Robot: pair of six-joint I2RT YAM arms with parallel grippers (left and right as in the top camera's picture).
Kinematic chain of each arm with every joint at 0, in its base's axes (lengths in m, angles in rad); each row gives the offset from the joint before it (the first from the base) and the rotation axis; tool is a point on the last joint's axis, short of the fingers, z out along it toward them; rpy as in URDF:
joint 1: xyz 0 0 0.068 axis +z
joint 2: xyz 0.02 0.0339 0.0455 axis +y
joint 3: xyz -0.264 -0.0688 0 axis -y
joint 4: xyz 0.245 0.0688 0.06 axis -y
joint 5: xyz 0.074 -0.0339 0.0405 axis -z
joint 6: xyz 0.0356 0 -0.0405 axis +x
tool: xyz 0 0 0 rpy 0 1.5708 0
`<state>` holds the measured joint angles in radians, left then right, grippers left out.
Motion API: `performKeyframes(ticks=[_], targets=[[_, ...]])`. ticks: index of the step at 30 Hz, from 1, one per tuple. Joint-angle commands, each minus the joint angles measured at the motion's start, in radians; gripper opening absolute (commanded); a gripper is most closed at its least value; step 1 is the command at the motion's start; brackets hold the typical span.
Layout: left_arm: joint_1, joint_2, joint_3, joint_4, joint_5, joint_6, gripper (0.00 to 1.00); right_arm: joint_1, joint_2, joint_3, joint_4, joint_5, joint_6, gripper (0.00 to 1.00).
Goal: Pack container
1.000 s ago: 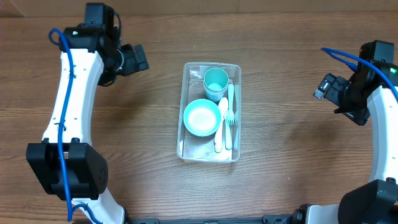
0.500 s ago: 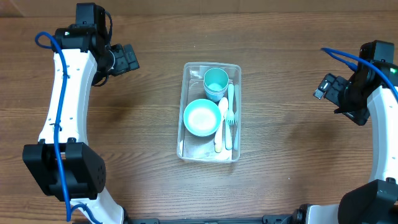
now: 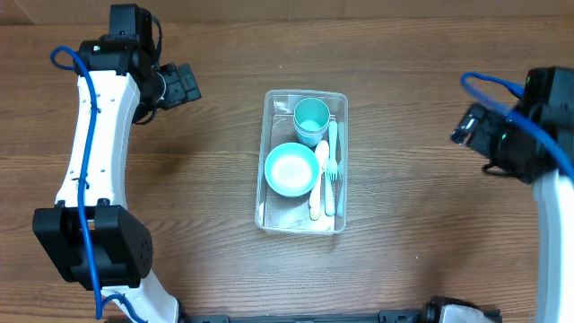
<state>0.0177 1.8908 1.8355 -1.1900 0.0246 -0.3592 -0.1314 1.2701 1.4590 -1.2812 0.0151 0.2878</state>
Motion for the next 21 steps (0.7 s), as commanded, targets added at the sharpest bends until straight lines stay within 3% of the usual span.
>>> performKeyframes(ticks=[1, 5, 9, 14, 21], targets=[[0.002, -0.034, 0.026, -0.003, -0.009, 0.023, 1.00, 0.193, -0.236, 0.021, 0.047, 0.045, -0.004, 1.00], [0.002, -0.034, 0.026, -0.003, -0.009, 0.023, 1.00, 0.333, -0.474, -0.020, 0.309, 0.035, 0.000, 1.00], [0.002, -0.034, 0.026, -0.003, -0.009, 0.023, 1.00, 0.337, -0.708, -0.174, 0.565, 0.037, -0.009, 1.00], [0.002, -0.034, 0.026, -0.003, -0.009, 0.023, 1.00, 0.275, -0.986, -0.513, 0.805, 0.044, -0.035, 1.00], [0.002, -0.034, 0.026, -0.003, -0.009, 0.023, 1.00, 0.247, -1.164, -1.033, 1.146, -0.024, -0.034, 1.00]])
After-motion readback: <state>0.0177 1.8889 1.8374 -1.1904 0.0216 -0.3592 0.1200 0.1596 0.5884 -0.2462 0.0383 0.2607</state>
